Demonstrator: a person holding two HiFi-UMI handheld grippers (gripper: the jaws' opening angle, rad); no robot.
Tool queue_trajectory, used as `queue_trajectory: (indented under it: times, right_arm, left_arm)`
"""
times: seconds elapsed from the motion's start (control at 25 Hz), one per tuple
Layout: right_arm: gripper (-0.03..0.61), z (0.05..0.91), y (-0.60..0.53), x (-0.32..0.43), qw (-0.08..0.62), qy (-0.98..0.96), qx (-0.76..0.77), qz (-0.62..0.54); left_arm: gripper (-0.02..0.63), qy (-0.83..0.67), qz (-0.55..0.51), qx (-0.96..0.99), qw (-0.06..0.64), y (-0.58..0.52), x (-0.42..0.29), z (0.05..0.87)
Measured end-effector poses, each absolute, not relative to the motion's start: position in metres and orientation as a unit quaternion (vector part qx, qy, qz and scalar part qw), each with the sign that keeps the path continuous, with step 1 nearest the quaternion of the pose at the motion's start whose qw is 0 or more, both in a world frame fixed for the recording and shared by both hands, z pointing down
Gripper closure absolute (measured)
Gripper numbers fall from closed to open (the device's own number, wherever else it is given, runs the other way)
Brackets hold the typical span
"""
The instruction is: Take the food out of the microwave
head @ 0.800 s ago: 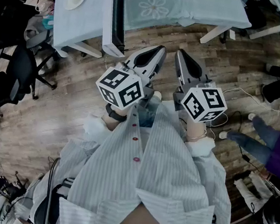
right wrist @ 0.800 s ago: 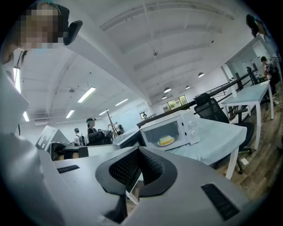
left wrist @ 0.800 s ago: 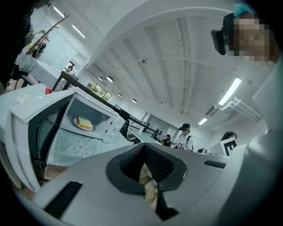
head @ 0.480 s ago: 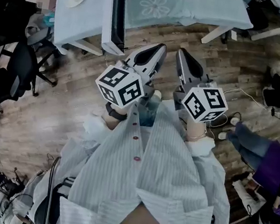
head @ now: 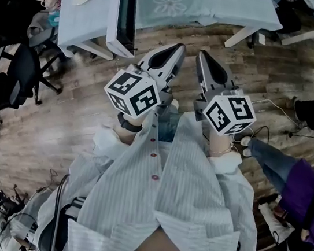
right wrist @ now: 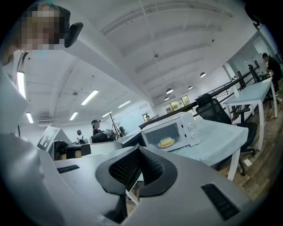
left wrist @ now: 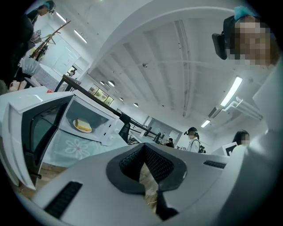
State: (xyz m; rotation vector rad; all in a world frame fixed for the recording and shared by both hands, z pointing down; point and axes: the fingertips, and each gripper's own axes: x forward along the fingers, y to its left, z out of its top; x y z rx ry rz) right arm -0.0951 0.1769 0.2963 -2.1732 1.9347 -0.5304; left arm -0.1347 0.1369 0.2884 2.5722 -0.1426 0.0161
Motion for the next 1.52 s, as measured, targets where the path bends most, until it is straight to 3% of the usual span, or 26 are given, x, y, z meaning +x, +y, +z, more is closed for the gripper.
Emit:
queue_trajectory:
  times: [1.52]
  right_arm:
    - [0.546,0.311,0.025,0.054,0.094,0.634,-0.739,-0.205]
  left_arm:
    - [0.606,-0.033,0.028,0.957,0.288,-0.001,0.022,0.304]
